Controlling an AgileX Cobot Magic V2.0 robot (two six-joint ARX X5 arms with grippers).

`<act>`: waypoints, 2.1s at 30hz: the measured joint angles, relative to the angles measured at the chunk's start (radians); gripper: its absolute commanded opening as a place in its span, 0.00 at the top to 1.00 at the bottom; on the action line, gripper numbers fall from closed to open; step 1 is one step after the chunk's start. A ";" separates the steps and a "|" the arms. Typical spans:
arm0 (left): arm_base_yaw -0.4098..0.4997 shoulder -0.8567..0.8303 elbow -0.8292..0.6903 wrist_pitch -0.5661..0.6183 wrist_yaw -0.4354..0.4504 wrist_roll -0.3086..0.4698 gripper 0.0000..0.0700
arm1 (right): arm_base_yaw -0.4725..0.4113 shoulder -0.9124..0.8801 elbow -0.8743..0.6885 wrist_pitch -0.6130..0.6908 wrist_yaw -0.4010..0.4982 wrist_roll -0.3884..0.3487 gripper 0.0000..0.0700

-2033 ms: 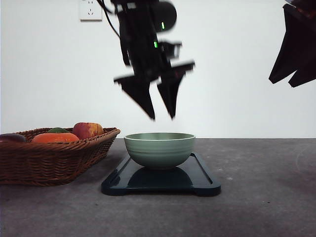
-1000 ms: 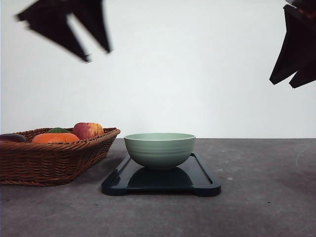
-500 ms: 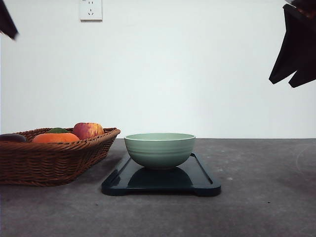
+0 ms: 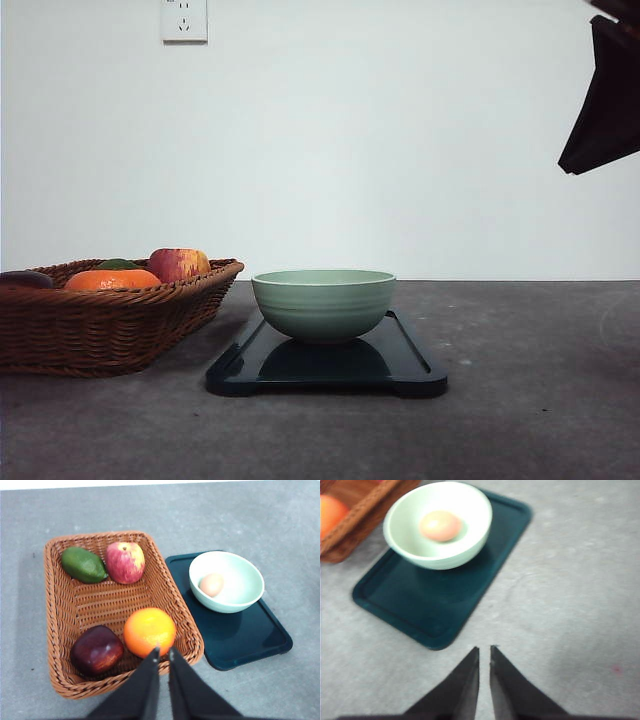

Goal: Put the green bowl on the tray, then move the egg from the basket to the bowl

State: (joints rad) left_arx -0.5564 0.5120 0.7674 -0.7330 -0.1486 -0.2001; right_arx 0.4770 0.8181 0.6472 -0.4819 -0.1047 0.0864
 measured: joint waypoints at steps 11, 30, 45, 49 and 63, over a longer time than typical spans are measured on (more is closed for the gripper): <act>0.000 0.001 0.000 0.000 0.000 0.001 1.00 | 0.000 0.000 0.000 0.029 0.000 0.000 0.98; 0.446 -0.440 -0.666 0.509 -0.002 0.054 1.00 | 0.000 0.000 0.000 0.030 0.000 0.000 0.98; 0.500 -0.507 -0.735 0.555 0.076 0.107 1.00 | 0.000 0.000 0.000 0.030 0.000 0.000 0.98; 0.500 -0.507 -0.735 0.555 0.076 0.107 1.00 | 0.000 0.000 0.000 0.030 0.000 0.000 0.98; 0.500 -0.507 -0.735 0.555 0.076 0.107 1.00 | -0.036 -0.080 -0.053 0.081 0.049 -0.106 0.98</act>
State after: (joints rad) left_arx -0.0566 0.0051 0.0326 -0.1783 -0.0727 -0.0929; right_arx 0.4414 0.7384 0.5944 -0.4005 -0.0554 -0.0193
